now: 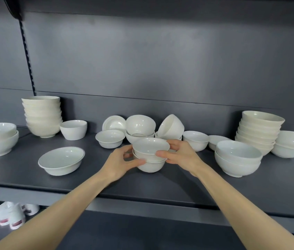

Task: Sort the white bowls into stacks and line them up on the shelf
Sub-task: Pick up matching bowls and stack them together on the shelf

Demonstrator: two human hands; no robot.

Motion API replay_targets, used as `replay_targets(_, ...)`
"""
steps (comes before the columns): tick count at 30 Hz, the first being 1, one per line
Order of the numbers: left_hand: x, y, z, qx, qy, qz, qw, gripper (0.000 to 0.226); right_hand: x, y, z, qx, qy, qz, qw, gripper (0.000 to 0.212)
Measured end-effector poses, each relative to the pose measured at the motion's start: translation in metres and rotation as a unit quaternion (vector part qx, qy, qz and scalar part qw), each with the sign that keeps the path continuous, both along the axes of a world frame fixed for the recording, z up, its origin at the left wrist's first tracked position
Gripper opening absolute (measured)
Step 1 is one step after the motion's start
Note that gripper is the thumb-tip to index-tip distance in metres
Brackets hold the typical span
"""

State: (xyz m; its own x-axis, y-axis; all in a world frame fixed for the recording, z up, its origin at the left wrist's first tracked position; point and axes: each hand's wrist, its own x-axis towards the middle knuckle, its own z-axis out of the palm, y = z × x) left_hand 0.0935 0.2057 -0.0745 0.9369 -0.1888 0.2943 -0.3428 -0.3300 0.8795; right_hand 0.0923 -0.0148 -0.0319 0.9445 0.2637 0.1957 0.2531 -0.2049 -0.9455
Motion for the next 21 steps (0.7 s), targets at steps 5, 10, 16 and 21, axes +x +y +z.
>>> replay_targets(5, 0.007, 0.005, -0.005, -0.007, -0.003, -0.004, 1.000, 0.072, 0.005, 0.004, -0.002, -0.006, -0.008, -0.016, 1.000, 0.027)
replay_targets(10, 0.009, 0.007, -0.010, -0.019, -0.011, 0.003, 1.000, 0.074, 0.004, 0.008, -0.003, -0.008, -0.016, -0.021, 1.000, 0.028)
replay_targets(16, 0.011, 0.009, -0.011, -0.022, -0.010, 0.000, 1.000, 0.061, 0.001, 0.009, -0.003, 0.005, -0.014, -0.021, 1.000, 0.028)
replay_targets(21, 0.010, 0.009, -0.011, -0.028, -0.007, -0.001, 1.000, 0.070, 0.001, 0.009, -0.004, -0.001, -0.017, -0.021, 1.000, 0.028)
